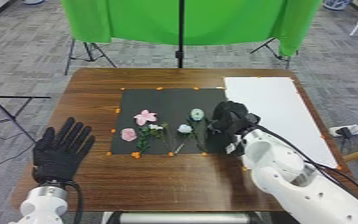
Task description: Arrange flowers
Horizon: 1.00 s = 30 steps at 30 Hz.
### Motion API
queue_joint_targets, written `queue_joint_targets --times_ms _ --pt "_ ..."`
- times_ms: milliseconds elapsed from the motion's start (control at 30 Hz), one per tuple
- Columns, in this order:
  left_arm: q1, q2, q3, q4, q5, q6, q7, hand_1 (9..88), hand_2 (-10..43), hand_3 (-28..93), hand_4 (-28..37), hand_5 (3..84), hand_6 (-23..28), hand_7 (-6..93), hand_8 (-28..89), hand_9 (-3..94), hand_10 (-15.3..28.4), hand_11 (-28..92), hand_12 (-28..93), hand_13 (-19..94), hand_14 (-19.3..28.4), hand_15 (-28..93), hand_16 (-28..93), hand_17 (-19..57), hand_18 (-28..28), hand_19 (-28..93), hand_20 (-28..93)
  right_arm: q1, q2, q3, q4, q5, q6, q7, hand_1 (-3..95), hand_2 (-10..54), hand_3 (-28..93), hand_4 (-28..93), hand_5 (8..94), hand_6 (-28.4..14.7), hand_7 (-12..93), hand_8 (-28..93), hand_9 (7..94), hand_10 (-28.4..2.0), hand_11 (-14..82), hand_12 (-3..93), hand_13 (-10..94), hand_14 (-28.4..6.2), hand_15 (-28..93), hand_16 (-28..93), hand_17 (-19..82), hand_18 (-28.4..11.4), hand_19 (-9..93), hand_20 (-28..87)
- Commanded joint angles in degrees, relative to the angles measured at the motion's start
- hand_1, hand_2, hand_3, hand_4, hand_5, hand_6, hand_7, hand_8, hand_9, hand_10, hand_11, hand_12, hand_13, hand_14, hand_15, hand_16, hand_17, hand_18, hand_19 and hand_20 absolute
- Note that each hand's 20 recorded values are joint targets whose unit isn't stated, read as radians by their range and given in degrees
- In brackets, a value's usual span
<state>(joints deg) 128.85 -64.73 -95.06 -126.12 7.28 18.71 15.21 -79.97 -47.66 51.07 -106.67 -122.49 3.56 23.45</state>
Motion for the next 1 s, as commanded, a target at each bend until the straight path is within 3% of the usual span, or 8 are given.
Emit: queue_joint_targets --times_ms 33,100,200,300,433,533,733,1000 --pt "0.6 -0.21 -0.08 0.15 -0.25 0.38 -0.41 24.7 18.4 75 -28.3 43.4 8.1 13.4 -10 35.4 13.8 18 10 28 13.6 32 -5 -4.8 12.6 28 16 -3.0 0.2 5.6 -4.3 2.7 -0.6 0.8 44.5 -9.5 80 -28 62.8 -3.5 18 -13 61.1 -16.2 19.7 17.2 54 -13.0 40 17 22 -21.5 76 31" --pt "0.1 -0.32 -0.13 0.44 0.08 -0.21 -0.37 24.7 18.4 75 -28.3 43.4 8.1 13.4 -10 35.4 13.9 18 10 28 13.6 32 -5 -4.9 12.6 28 16 -5.4 -1.0 10.4 -6.4 10.4 1.7 1.8 41.4 -8.9 79 -28 60.3 -4.1 18 -13 58.6 -17.0 18.1 16.5 52 -13.7 39 16 22 -21.4 75 31" --pt "-0.3 -0.39 -0.38 0.76 1.00 -0.78 0.26 24.5 18.3 75 -28.3 43.2 8.1 13.2 -9 35.4 13.9 18 10 27 13.5 31 -5 -4.7 12.6 28 16 -8.8 -2.6 18.8 -8.8 31.7 3.3 -0.8 32.3 0.6 78 -27 53.3 -5.0 14 -12 50.5 -17.2 12.2 13.8 45 -16.2 29 14 18 -21.2 68 26" --pt "-1.0 -0.12 -0.71 1.24 1.01 -0.78 1.10 22.5 19.9 74 -28.3 43.3 8.0 12.7 -9 35.7 13.8 17 9 28 12.9 27 -6 -4.0 12.3 26 15 -11.5 -3.6 26.3 -8.9 48.9 -1.0 -7.4 26.1 6.2 75 -27 46.2 -3.3 10 -11 44.6 -15.2 7.4 12.0 38 -18.1 19 16 13 -20.5 60 21" --pt "-1.3 0.01 -1.63 1.59 4.23 -2.48 1.35 20.0 21.5 73 -28.3 43.1 7.6 11.1 -10 36.2 13.6 15 8 28 11.7 23 -7 -3.1 11.3 24 13 -16.5 -6.7 34.1 -9.3 60.6 -6.8 -14.6 20.2 9.5 75 -28 42.2 -1.8 9 -10 39.8 -14.1 3.9 11.0 32 -17.5 9 20 9 -19.1 48 18" --pt "-1.6 0.16 -1.96 1.72 3.98 -3.64 2.05 19.8 21.1 74 -28.3 42.6 7.3 10.1 -9 36.3 13.2 15 8 28 10.8 21 -7 -2.8 11.0 23 13 -20.4 -9.8 38.2 -10.1 63.3 -8.4 -18.6 16.0 10.3 74 -28 40.3 -0.4 8 -10 37.1 -13.1 3.0 10.2 28 -15.9 6 20 8 -18.0 41 16" --pt "-0.8 0.20 -3.44 1.78 3.61 -5.50 5.13 14.5 20.1 74 -28.3 41.5 6.7 8.6 -9 35.6 12.7 13 7 26 9.7 17 -6 -2.4 10.7 20 13 -25.9 -14.6 42.3 -12.1 65.7 -9.4 -22.9 8.0 7.5 77 -28 39.8 0.4 7 -9 35.8 -12.0 2.8 9.2 26 -14.6 5 19 8 -17.6 32 16" --pt "-1.2 0.40 -4.81 1.79 4.66 -6.48 5.66 13.0 18.4 75 -28.3 40.7 6.1 7.6 -9 34.7 12.2 11 7 25 8.5 13 -6 -2.0 10.5 18 13 -29.0 -14.8 45.4 -13.3 67.5 -8.9 -22.5 7.0 7.5 76 -28 38.4 0.6 6 -9 34.6 -11.4 2.6 8.5 25 -14.1 4 19 9 -17.1 28 17"
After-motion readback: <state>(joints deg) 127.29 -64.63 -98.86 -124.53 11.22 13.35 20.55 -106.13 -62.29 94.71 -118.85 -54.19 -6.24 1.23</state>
